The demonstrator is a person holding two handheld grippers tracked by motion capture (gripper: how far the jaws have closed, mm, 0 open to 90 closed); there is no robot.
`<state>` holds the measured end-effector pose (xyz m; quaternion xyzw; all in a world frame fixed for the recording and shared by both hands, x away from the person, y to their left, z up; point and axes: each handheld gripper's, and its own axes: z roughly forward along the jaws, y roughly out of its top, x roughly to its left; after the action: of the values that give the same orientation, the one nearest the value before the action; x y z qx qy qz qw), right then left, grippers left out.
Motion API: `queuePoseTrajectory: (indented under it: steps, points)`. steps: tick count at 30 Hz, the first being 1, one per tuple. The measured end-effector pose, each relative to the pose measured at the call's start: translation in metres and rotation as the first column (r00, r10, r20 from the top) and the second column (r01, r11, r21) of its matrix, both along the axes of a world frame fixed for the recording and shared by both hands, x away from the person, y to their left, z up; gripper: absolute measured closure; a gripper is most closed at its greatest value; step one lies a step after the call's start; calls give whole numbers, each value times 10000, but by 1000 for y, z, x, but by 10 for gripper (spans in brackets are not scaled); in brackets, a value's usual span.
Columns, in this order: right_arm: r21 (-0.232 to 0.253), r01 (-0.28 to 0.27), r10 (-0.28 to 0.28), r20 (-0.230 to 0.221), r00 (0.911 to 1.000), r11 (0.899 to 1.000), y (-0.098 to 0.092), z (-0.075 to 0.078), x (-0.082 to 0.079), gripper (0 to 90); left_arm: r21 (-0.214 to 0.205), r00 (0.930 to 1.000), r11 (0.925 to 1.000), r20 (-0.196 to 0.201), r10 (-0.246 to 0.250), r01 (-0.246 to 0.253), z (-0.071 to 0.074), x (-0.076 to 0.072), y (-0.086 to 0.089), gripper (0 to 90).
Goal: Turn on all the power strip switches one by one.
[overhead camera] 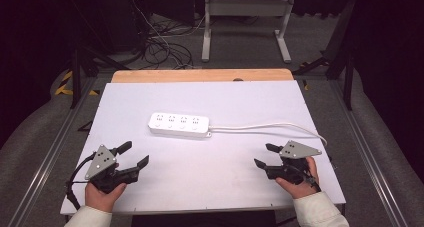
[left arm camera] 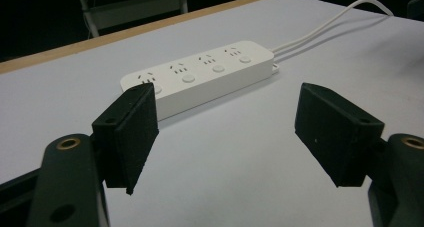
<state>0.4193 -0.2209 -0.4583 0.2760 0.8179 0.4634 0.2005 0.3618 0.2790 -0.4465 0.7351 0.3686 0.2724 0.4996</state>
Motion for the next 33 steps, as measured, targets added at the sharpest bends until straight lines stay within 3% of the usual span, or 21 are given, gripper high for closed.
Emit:
queuePoseTrajectory:
  steps: [9,14,16,21,22,33]
  points:
    - [31,-21,21,79,10000,10000,-1,0,0,338,-15,9998,9998,-12,174,-174,2,-1,2,263]
    - [25,-34,33,115,9999,10000,0,0,-1,344,145,9997,9997,61,219,-220,4,-3,2,329]
    - [8,-40,40,106,9999,10000,0,0,-1,344,92,9989,9999,-446,118,-114,5,-3,4,345]
    - [-3,-19,19,104,9999,10000,0,0,-1,344,191,9991,9995,-332,277,-271,6,-3,2,323]
    - [-3,-13,13,96,10000,10000,0,0,-1,344,372,9994,9990,-237,269,-260,7,-3,1,318]
    - [-1,-32,32,119,9999,10000,1,0,-2,351,742,9997,9971,-143,207,-196,18,7,-1,365]
